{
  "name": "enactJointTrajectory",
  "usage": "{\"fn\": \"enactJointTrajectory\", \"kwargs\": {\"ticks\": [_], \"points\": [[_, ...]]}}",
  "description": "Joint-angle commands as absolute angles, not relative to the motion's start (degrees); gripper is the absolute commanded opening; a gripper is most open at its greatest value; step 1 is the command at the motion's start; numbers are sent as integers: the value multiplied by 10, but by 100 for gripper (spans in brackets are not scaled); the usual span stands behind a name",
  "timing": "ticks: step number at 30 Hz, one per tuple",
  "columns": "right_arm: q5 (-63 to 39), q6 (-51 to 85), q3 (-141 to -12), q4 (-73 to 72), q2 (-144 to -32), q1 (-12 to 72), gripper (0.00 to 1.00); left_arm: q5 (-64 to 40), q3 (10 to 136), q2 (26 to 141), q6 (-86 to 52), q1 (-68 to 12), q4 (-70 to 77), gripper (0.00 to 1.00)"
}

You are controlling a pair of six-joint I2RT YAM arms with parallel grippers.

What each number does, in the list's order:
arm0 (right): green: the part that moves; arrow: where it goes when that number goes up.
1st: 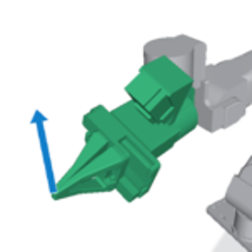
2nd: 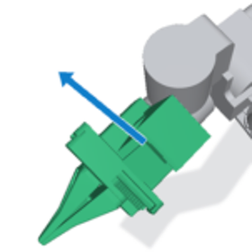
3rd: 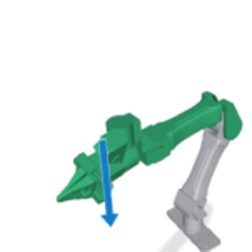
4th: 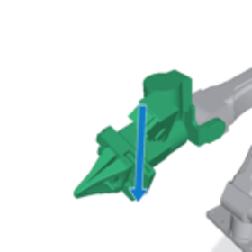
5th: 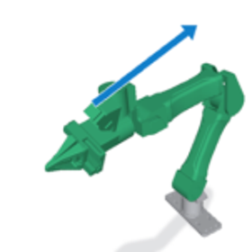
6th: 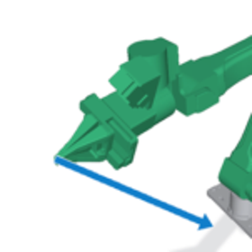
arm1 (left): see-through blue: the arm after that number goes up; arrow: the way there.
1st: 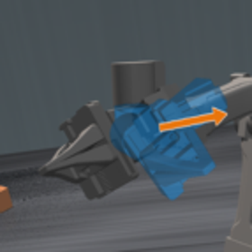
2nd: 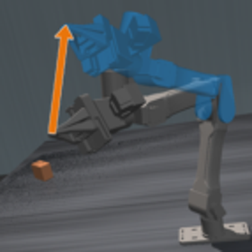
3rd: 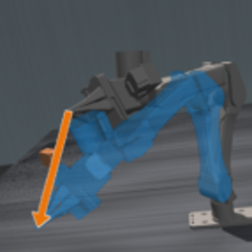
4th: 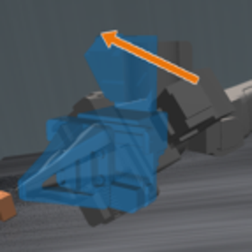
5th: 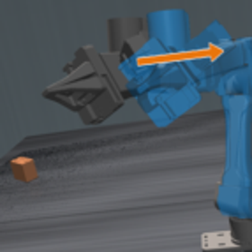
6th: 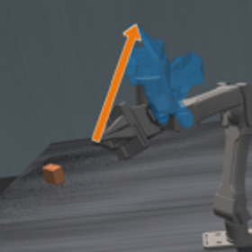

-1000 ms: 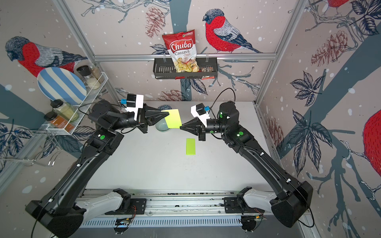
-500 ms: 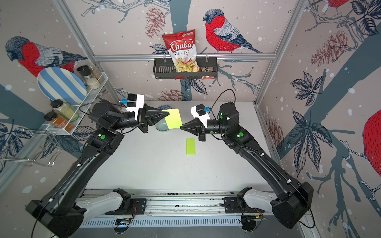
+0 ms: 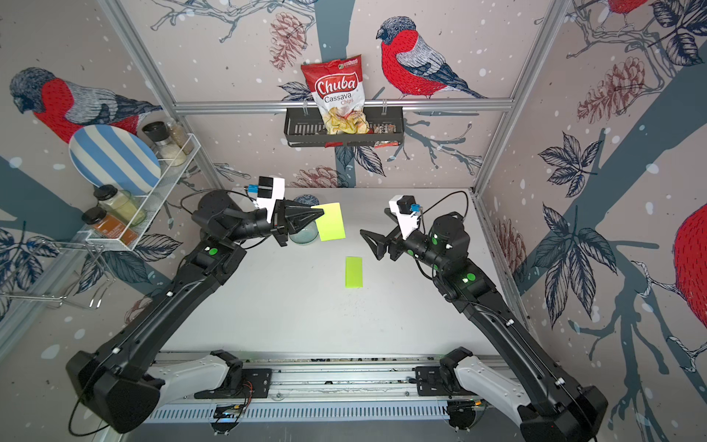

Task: Fold the square paper along the opposite sides
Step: Smooth out the paper, then place the paper at the center of the board.

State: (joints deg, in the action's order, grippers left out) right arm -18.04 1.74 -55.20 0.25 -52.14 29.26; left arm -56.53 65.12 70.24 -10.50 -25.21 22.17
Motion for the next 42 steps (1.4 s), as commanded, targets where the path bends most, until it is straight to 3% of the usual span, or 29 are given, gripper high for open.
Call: {"fn": "enactJointTrajectory", "kwargs": {"ticks": [1,7,19,28,38,39,42], "points": [[-30,61,-545,-39,-488,266,100,-549,609,735,-190,-257,350,0],[-21,96,-551,-27,-475,196,100,-480,579,852,-206,-298,357,0],[-63,107,-545,-27,-505,156,100,-424,563,1111,-347,-370,476,0],[-92,119,-535,-39,-513,137,100,-354,617,1209,-346,-406,430,0],[-109,123,-531,-46,-515,125,100,-222,669,1221,-287,-410,259,0],[-110,124,-531,-46,-516,124,100,-214,674,1225,-287,-410,247,1],[-113,124,-529,-48,-516,122,100,-197,679,1231,-289,-412,235,26]]}}
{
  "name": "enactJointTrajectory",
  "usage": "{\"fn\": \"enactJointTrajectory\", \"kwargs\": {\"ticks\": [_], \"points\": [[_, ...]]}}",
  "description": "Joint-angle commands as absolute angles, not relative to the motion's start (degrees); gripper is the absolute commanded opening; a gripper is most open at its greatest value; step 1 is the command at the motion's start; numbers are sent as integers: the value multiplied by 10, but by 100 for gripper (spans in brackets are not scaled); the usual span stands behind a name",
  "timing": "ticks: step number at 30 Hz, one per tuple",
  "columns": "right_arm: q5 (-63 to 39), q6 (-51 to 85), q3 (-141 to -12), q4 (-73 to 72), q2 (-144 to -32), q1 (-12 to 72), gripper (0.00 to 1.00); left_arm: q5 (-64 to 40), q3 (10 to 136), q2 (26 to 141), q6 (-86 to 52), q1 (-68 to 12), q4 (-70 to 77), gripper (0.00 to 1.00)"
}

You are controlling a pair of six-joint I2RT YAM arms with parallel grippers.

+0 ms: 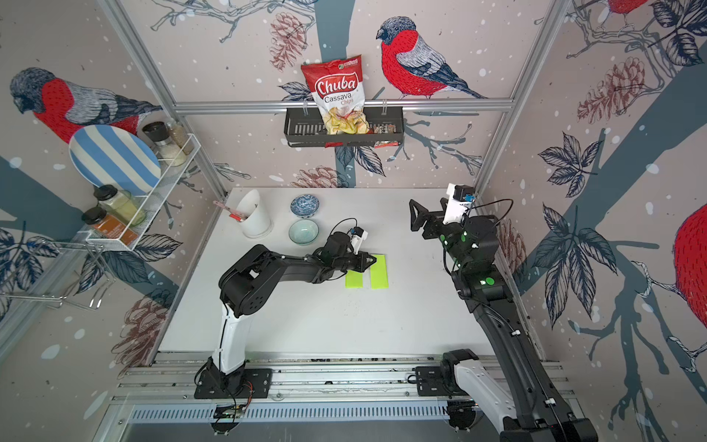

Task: Fold the square paper along the opposite sides
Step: Place the paper at the center of the board, then reset both arms

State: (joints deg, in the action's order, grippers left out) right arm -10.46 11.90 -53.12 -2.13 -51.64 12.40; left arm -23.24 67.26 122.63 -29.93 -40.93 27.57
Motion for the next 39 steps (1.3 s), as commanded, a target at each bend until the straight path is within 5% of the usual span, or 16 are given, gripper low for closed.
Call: {"fn": "enactJointTrajectory", "kwargs": {"ticks": [1,10,17,22,25,30,37,39], "points": [[-115,125,-530,-48,-516,121,100,-193,679,1231,-291,-412,233,34],[-122,129,-527,-52,-517,117,100,-143,701,1209,-267,-413,187,96],[-78,128,-508,-69,-529,106,100,-63,766,1155,-166,-414,140,96],[55,146,-448,-116,-558,66,100,116,736,1055,-39,-411,194,96],[115,133,-347,-223,-567,41,100,210,659,975,15,-396,277,96],[135,68,-150,-512,-604,29,100,217,490,853,22,-320,390,96],[111,36,-160,-548,-715,32,100,207,280,742,44,-218,542,94],[130,23,-140,-605,-758,41,100,200,214,733,74,-192,610,86]]}}
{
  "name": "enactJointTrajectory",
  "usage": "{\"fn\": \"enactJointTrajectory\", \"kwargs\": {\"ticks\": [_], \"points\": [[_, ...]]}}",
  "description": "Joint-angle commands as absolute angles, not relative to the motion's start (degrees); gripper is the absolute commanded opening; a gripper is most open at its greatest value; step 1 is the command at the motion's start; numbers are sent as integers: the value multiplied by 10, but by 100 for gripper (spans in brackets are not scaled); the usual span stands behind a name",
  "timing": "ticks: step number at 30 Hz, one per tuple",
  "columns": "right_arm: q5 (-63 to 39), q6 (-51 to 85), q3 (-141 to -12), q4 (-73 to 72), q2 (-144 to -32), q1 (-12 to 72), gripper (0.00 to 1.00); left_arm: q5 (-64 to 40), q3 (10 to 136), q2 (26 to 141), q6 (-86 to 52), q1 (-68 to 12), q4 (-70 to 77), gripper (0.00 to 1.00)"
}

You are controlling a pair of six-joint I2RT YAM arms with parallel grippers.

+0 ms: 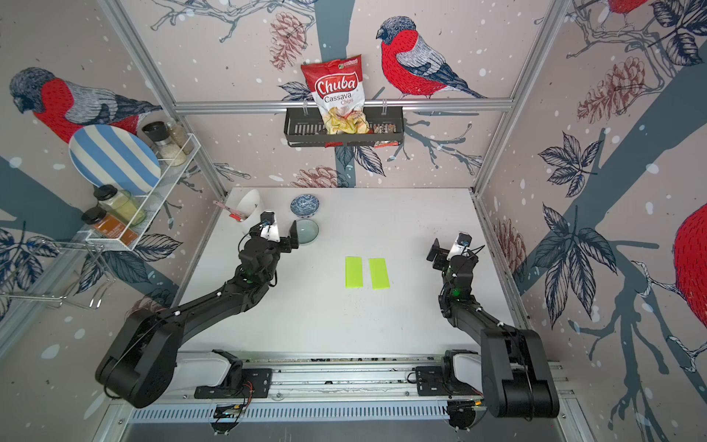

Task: Fold the square paper along the opposite sides
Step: Reset both arms

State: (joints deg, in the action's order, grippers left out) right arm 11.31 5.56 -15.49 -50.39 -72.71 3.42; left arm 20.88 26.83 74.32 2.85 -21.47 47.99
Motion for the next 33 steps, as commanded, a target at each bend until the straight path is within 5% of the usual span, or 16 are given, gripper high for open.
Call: {"fn": "enactJointTrajectory", "kwargs": {"ticks": [1,6,9,16,23,28,29,30,33], "points": [[129,18,-122,-647,-773,43,100,195,182,732,89,-182,650,82],[112,21,-102,-788,-882,31,100,240,30,764,94,-126,918,74],[81,53,-133,-685,-858,1,100,275,-2,783,70,-113,1009,79],[86,49,-124,-713,-864,3,100,232,26,715,51,-110,795,71],[86,48,-128,-702,-861,5,100,220,38,907,48,-96,963,77],[90,46,-128,-700,-862,8,100,199,119,890,5,-64,773,74],[92,45,-128,-700,-861,8,100,169,119,889,-2,-50,771,77],[92,45,-128,-700,-862,9,100,163,122,895,-4,-44,778,97],[93,46,-129,-700,-862,9,100,164,120,891,-3,-44,774,98]]}}
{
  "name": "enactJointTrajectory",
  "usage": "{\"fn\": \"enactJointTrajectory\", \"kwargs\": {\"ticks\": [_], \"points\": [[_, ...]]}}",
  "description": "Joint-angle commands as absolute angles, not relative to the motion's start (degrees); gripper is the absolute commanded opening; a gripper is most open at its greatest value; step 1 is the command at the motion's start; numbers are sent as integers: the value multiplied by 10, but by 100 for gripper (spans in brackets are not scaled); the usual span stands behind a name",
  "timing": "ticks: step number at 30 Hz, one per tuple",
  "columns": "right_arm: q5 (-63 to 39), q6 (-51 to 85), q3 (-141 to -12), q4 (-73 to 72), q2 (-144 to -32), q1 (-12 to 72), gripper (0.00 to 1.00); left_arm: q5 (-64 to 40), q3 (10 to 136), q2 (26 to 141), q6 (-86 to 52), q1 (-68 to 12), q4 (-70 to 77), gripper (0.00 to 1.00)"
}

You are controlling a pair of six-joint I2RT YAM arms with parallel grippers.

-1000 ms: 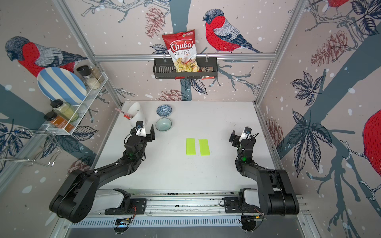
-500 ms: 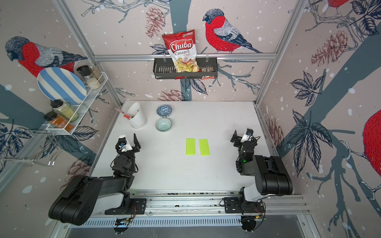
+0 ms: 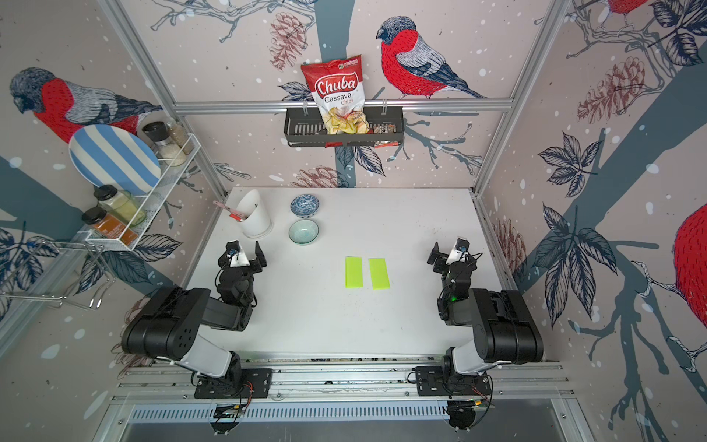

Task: Fold the square paper along the opposite sides
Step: Reset both arms

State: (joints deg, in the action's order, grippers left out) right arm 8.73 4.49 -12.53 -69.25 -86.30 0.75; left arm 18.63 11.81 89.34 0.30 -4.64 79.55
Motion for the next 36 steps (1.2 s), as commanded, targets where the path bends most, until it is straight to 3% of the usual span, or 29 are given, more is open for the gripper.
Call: {"fn": "enactJointTrajectory", "kwargs": {"ticks": [1,36], "points": [[92,46,-129,-700,-862,9,100,164,120,894,-2,-44,780,98],[96,44,-130,-699,-863,12,100,163,121,892,-3,-44,776,98]]}}
